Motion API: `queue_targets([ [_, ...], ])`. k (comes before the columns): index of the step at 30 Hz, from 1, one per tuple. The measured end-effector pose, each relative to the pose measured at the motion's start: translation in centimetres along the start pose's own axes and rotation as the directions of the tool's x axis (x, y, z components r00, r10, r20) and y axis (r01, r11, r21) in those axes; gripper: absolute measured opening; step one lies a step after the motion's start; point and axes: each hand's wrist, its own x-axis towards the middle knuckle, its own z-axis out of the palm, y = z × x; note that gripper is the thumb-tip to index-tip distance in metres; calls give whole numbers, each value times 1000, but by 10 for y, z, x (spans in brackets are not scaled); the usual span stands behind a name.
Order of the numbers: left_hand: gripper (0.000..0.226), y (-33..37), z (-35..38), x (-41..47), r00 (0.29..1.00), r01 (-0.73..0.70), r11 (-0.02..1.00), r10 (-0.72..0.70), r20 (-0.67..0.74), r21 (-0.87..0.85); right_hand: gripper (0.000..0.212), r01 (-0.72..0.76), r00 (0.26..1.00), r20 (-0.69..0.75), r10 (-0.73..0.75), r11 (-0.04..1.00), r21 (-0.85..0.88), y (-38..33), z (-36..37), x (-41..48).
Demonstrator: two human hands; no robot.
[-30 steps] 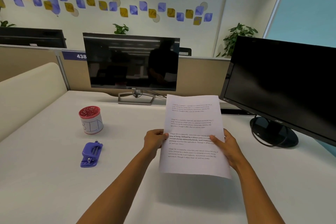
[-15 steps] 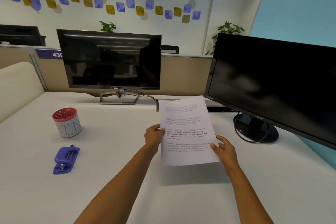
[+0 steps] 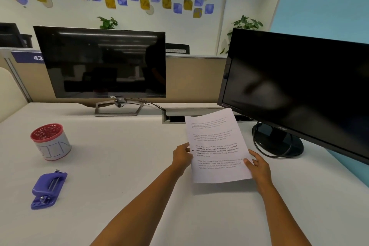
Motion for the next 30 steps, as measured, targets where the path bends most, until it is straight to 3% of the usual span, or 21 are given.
queue_targets([
  [12,43,-12,41,33,1000,-20,1000,20,-1,5,39,-54,996,-72,44,988,-147,22,-14,31],
  [20,29,-21,56,40,992,-113,986,119,-42,121,42,-44,992,-124,1,938,-343,29,-17,40],
  [24,44,-26,58,41,985,-158,945,170,-20,285,49,-25,988,-143,-51,872,-488,35,-17,41],
  [26,43,-29,59,37,973,-224,910,229,27,348,51,3,986,-128,-104,787,-616,35,-17,39],
  [30,40,-40,64,23,935,-345,823,341,94,450,41,134,938,-118,-325,657,-742,42,-13,30],
])
